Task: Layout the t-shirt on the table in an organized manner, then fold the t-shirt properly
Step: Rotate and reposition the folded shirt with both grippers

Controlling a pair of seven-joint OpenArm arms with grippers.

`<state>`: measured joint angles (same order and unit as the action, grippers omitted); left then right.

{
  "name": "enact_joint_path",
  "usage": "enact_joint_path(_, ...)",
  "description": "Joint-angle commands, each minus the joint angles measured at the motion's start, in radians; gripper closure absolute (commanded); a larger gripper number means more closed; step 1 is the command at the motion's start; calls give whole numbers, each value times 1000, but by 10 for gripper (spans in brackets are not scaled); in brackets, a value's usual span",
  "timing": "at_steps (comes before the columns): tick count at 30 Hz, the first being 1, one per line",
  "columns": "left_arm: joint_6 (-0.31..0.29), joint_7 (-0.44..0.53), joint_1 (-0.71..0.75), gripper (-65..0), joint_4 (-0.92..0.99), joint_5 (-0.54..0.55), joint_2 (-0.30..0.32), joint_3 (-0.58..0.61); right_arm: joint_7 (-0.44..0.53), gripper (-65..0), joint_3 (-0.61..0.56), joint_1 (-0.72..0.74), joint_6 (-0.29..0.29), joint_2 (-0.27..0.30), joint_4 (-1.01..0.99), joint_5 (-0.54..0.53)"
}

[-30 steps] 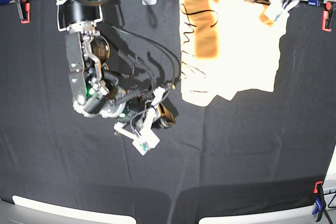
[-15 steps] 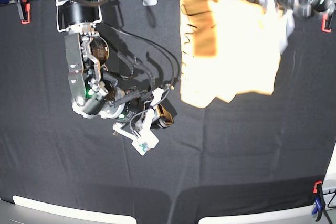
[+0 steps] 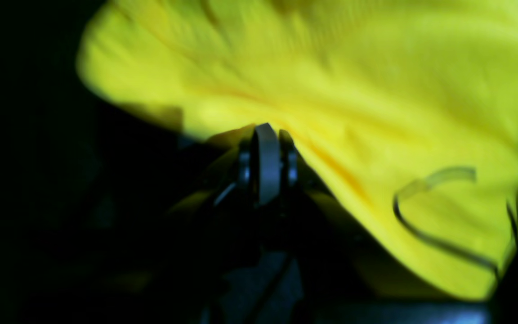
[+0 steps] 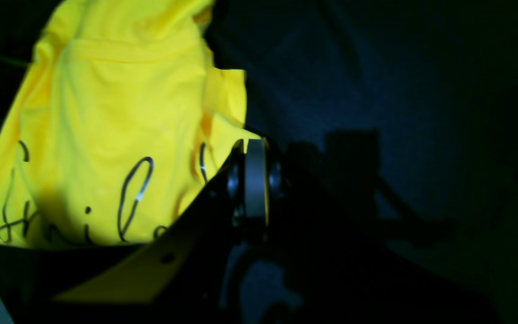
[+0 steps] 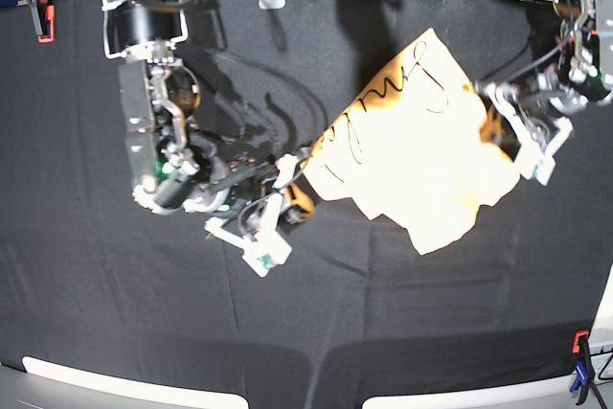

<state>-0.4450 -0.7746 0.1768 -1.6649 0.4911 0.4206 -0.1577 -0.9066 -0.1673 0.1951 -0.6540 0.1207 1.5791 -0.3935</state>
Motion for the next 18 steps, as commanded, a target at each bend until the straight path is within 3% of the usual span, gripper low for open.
enact_joint_path(1, 9, 30, -15, 0, -16, -13, 12, -6, 23, 0, 4, 24, 3, 4, -9, 11)
enact_joint_path(8, 68, 92, -14, 0, -10, -105, 12, -6, 118, 0, -10, 26, 1, 0, -187, 25)
enact_joint_path(13, 231, 84, -13, 0, -10, -176, 11, -6, 241, 0, -41, 29, -5, -11, -252, 87)
enact_joint_path(18, 251, 104, -14, 0, 69, -177, 1, -6, 180, 0, -126, 34, -27, -48, -281, 95)
